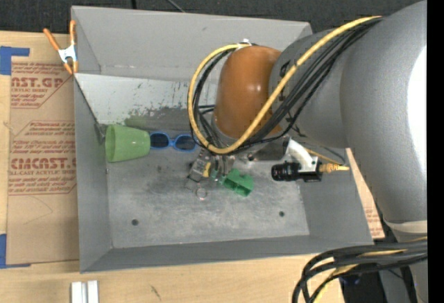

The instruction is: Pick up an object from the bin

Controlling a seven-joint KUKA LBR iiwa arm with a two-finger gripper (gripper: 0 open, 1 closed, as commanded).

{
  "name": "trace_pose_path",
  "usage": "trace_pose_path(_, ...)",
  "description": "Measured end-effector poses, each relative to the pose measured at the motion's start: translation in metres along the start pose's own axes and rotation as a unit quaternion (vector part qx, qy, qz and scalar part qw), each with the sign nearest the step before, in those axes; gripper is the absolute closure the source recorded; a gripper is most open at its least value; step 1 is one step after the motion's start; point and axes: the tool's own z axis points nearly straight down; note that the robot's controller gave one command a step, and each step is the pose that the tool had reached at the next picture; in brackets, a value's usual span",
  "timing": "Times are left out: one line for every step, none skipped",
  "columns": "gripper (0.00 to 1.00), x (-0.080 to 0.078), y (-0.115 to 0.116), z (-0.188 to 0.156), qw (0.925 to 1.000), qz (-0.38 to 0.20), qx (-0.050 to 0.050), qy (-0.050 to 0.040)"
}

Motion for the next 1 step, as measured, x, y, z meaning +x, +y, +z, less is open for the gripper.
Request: trace_pose_path(1.0,-0.0119,-0.0193,0.0362,0.9891,-0.147,0.0,-0.0015)
